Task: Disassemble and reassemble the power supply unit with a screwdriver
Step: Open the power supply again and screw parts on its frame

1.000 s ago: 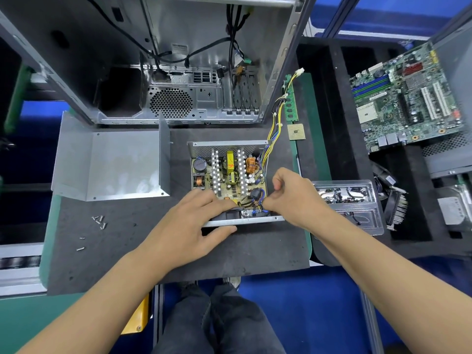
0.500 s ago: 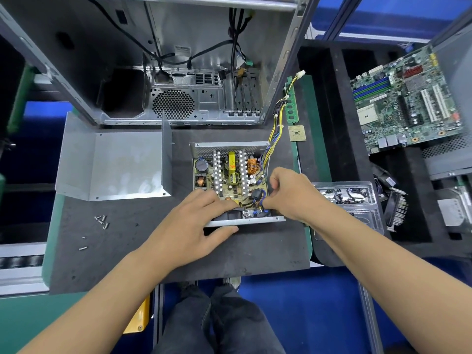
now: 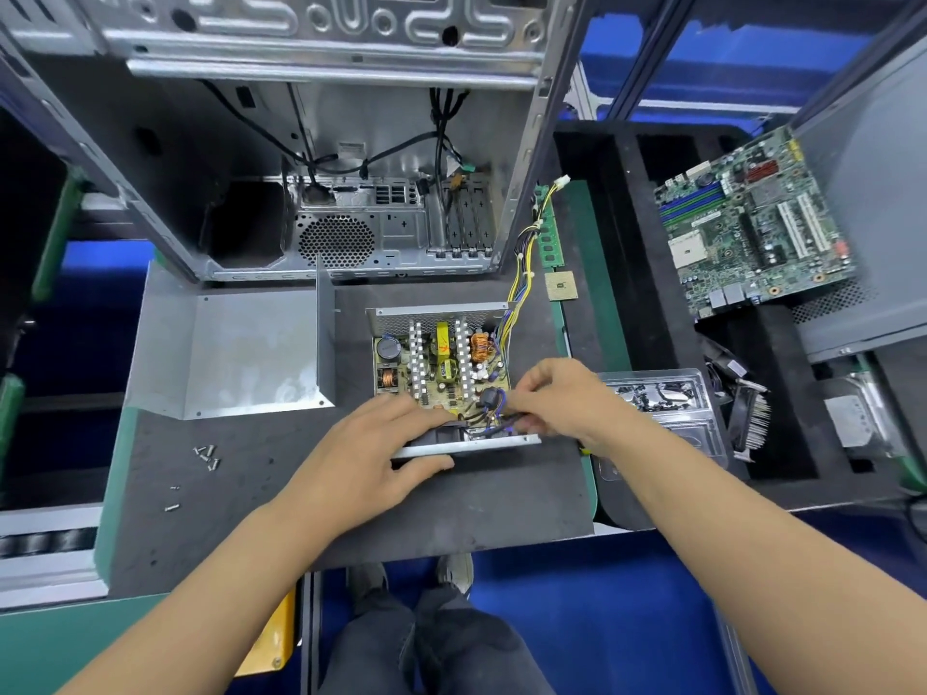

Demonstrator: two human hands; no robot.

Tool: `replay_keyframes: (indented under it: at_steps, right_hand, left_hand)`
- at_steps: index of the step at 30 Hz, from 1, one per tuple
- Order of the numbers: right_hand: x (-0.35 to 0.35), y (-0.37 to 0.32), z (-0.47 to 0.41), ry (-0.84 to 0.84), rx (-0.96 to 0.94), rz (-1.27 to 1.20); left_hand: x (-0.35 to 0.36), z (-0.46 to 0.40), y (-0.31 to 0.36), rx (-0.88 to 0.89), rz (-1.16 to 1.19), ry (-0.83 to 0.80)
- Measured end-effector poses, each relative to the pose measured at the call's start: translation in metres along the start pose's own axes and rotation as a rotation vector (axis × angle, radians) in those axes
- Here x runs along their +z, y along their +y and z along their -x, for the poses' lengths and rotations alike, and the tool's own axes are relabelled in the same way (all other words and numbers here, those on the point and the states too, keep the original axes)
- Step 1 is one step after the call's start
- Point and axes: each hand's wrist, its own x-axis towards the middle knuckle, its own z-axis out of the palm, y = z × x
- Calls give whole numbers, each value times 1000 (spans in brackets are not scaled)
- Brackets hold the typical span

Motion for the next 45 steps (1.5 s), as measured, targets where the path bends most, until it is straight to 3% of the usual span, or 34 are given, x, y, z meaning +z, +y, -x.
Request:
replay_keyframes:
  at_steps: [2,4,5,9,19,24,27,31,40,42,45]
  right_hand:
    - [-13,14,1,206,-89,46]
    - [-24,34,-1,477,-234,308]
    - [-25,42,-1,532,-276,410]
    - [-11,58,-5,529,-265,495]
    - [-2,49,-6,637,-229,684]
    - [-2,45,1,664,-235,819]
    - [-3,43,1,609,-212,707]
    - [-11,42,12,513,-179,326]
    - [-16,-4,63,603,-409,-332]
    - [-8,-22,73,589,-456,-368]
    - [2,-44,80,564,-587,-153]
  left_hand:
    - [-4,-1,0,-20,-34,-19]
    - [-6,0,-1,-68,-34,-43]
    - [-7,0,-2,-95,-23,-51]
    - [-8,5,-2,-155,-5,-37]
    - [-8,9,13,-84,-25,85]
    - [-47,-17,27,-124,193,173]
    - [-66,-30,28,-226,346,130]
    - [-81,-43,21,-268,380,66]
    - [-101,-57,16,-297,536,-85]
    - [-105,-58,17,-297,563,-122]
    - [-107,-58,13,-351,645,-154]
